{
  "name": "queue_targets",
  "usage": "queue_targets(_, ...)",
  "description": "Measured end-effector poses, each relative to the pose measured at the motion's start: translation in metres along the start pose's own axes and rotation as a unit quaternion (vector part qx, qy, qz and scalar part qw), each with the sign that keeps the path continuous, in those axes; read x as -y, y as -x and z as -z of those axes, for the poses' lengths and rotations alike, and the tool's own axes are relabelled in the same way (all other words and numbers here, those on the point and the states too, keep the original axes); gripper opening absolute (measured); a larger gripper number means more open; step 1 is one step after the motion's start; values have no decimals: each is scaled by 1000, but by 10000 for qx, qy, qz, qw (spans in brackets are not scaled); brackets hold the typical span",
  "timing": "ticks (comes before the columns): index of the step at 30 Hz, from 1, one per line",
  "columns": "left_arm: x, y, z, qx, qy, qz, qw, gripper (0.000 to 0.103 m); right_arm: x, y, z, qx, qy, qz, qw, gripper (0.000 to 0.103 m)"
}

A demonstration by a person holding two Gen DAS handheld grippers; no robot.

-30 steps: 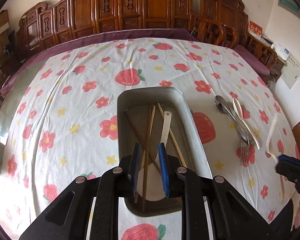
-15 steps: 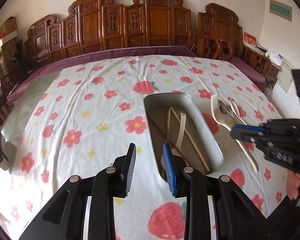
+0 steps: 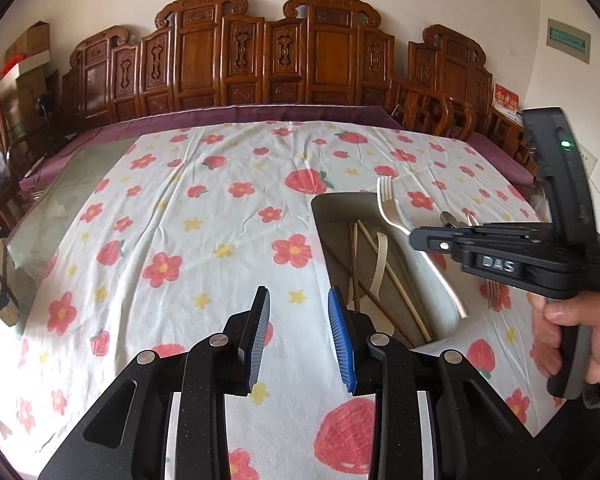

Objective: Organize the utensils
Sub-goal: 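Lower the white plastic fork into the tray and open the right tool, then move the right tool to the pile and grasp the white plastic spoon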

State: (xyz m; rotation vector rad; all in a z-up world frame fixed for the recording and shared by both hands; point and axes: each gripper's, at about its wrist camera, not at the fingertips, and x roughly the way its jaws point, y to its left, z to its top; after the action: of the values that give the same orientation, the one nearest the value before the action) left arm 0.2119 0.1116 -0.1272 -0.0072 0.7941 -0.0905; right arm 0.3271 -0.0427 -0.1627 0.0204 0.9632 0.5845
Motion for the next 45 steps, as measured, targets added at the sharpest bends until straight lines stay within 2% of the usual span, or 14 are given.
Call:
queue_targets(4, -2, 1, 1, 21, 25, -12, 10000, 29, -1, -6, -5, 22, 21, 9, 10000, 9)
queue_targets(5, -2, 1, 0, 24, 35, -16, 10000, 29, 0, -6, -7, 26, 22, 15, 10000, 19)
queue_targets(6, -1, 1, 1, 20, 42, -15, 10000, 29, 1, -5, -7, 50, 27, 33, 10000, 40)
queue_targets(8, 0, 2, 1, 30, 40, 1, 10000, 29, 4, 2, -6, 185, 46, 83, 9998, 54)
queue_targets(13, 7, 5, 3, 57, -41, 39, 10000, 31, 18, 20, 0, 283, 33, 73, 9996, 54)
queue_targets(16, 15, 9, 3, 88, -99, 76, 9999, 35, 30, 41, 11, 396, 210, 284, 9986, 54)
queue_targets(18, 20, 12, 3, 143, -114, 118, 9998, 51, 41, 54, 20, 416, 309, 442, 9977, 54)
queue_targets(20, 27, 14, 2, 170, -159, 140, 9996, 61, 55, 66, 28, 411, 364, 587, 9968, 52)
queue_targets(24, 47, 15, 2, 189, -325, 177, 9991, 63, 93, 93, 47, 385, 301, 892, 9948, 52)
queue_targets(25, 51, 15, 2, 184, -339, 193, 9991, 66, 100, 97, 51, 365, 273, 933, 9946, 52)
queue_targets(26, 57, 15, 2, 202, -348, 231, 9989, 77, 110, 102, 55, 326, 227, 1005, 9941, 50)
queue_targets(27, 62, 14, 2, 223, -343, 279, 9988, 79, 119, 106, 58, 280, 177, 1058, 9938, 49)
queue_targets(35, 110, -2, 0, -1, -444, 571, 9974, 79, 164, 108, 66, -39, -89, 1200, 9927, 40)
queue_targets(45, 147, -24, -13, -221, -575, 747, 9953, 83, 200, 63, 65, -622, -442, 1005, 9920, 30)
